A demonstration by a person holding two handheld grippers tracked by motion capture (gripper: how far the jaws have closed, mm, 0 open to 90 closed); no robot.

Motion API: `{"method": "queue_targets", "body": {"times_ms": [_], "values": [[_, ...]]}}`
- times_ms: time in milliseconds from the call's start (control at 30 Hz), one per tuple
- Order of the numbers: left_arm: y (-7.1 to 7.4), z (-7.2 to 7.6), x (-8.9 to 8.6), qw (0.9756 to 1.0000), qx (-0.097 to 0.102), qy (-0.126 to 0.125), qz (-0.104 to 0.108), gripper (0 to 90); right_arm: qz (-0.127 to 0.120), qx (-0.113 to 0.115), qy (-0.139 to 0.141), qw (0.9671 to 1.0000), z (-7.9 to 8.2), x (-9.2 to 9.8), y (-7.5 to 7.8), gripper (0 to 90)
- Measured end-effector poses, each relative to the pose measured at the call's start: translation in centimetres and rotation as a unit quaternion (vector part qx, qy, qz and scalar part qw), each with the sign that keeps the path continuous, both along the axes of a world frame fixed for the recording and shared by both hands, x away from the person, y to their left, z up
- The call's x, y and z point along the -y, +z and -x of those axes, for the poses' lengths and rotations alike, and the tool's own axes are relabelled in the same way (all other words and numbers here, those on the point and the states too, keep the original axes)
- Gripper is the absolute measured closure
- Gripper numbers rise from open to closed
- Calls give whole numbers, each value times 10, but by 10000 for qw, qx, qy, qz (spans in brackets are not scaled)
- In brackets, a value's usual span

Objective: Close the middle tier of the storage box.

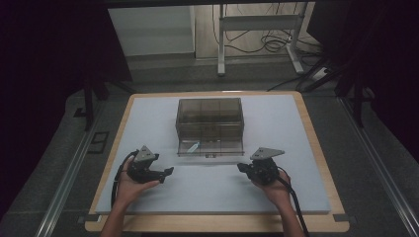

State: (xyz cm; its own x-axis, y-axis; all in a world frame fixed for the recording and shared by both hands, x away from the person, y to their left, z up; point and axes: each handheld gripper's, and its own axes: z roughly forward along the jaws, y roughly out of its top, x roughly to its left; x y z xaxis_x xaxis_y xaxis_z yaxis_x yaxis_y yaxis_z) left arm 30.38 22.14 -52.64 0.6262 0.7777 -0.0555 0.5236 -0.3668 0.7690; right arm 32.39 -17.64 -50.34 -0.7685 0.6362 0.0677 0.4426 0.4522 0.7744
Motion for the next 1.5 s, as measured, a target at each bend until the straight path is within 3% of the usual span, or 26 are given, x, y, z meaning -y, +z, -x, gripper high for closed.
{"method": "queue_targets", "body": {"times_ms": [833,1067,1500], "values": [[-4,2,12,9997,-40,-205,-93,190,137,-19,341,9993,-17,-39,-3,881],[-2,4,11,9998,51,-199,-21,190,152,-99,329,9993,-28,-47,-4,881],[-3,5,12,9998,44,-185,-25,187,157,-76,321,9993,-37,-55,-3,882]]}}
